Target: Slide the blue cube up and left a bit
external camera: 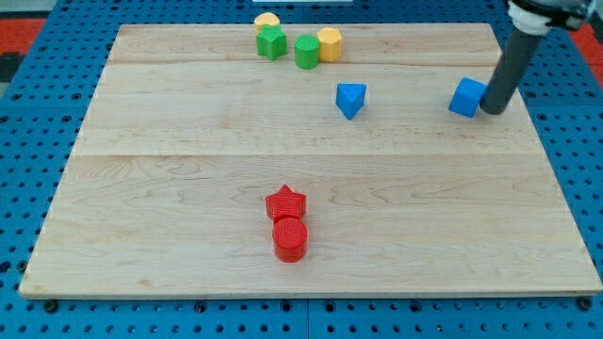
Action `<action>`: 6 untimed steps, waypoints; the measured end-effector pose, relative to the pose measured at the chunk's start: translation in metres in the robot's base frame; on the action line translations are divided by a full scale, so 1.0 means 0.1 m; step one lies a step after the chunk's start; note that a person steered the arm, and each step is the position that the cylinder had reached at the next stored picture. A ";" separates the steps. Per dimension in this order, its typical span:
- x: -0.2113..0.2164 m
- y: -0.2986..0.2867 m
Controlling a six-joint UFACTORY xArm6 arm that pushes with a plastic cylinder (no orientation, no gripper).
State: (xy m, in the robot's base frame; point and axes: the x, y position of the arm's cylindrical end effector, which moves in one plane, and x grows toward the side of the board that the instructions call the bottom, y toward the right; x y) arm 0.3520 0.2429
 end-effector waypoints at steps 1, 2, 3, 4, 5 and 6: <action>-0.58 -0.02; -0.36 0.19; 0.22 0.31; 0.12 -0.11; -0.46 -0.22; -0.75 -0.21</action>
